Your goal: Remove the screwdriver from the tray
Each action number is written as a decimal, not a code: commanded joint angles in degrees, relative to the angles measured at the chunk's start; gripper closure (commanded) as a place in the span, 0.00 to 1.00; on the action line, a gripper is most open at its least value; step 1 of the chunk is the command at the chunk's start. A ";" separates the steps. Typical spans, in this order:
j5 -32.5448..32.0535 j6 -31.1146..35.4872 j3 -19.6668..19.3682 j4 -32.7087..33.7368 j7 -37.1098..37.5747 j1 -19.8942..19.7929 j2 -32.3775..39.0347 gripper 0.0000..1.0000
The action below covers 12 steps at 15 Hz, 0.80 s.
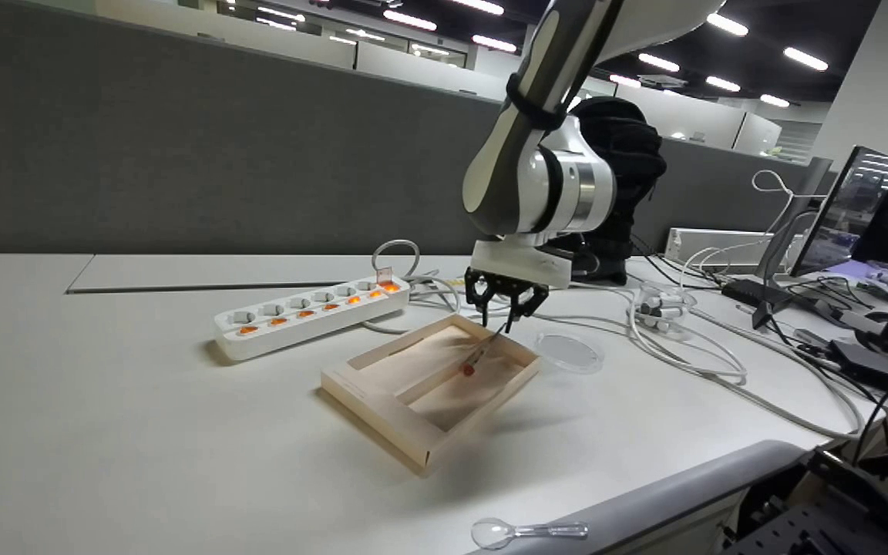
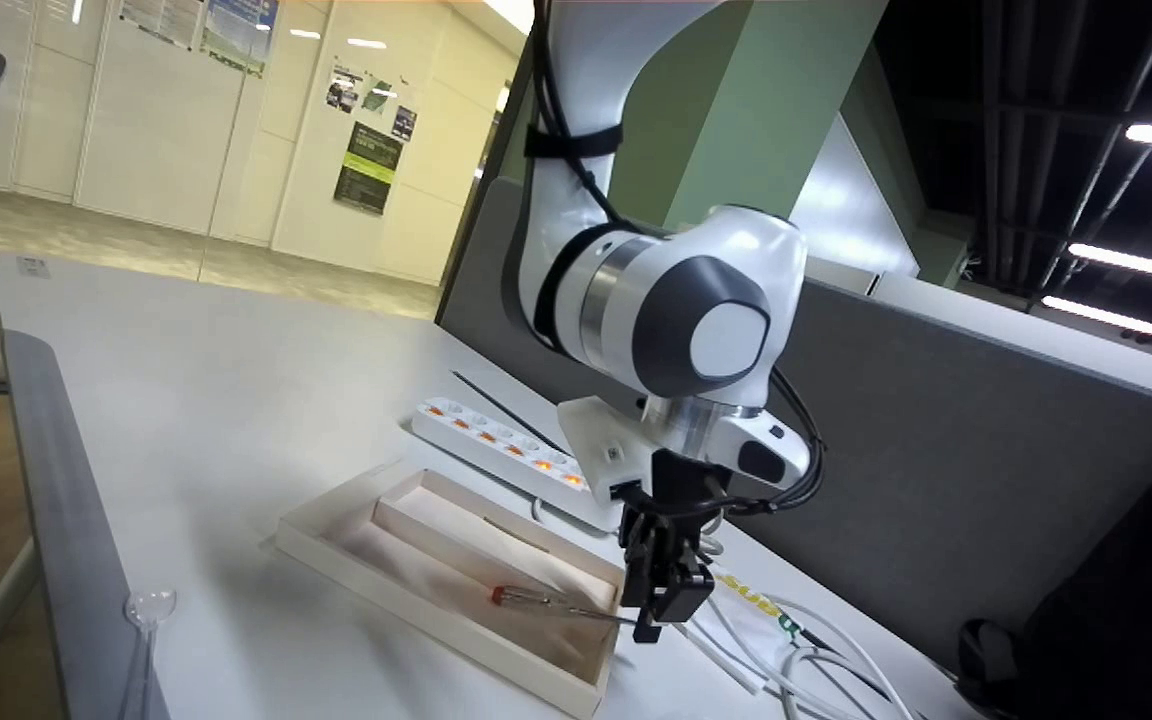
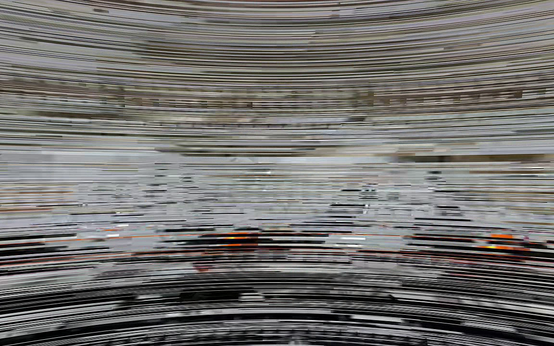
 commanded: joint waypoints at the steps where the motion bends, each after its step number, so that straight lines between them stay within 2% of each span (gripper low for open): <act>1: 2.24 2.26 0.24 -3.42 0.26 0.70 -2.84 0.81; 3: 3.46 3.13 0.45 -4.73 0.22 0.56 -3.52 0.94; 5: 4.37 4.17 0.38 -6.25 0.12 0.58 -4.53 0.99; 9: 5.20 6.50 -1.07 -9.03 0.28 1.18 -7.29 0.96; 12: 5.15 8.55 -5.04 -10.62 1.08 2.85 -9.88 0.96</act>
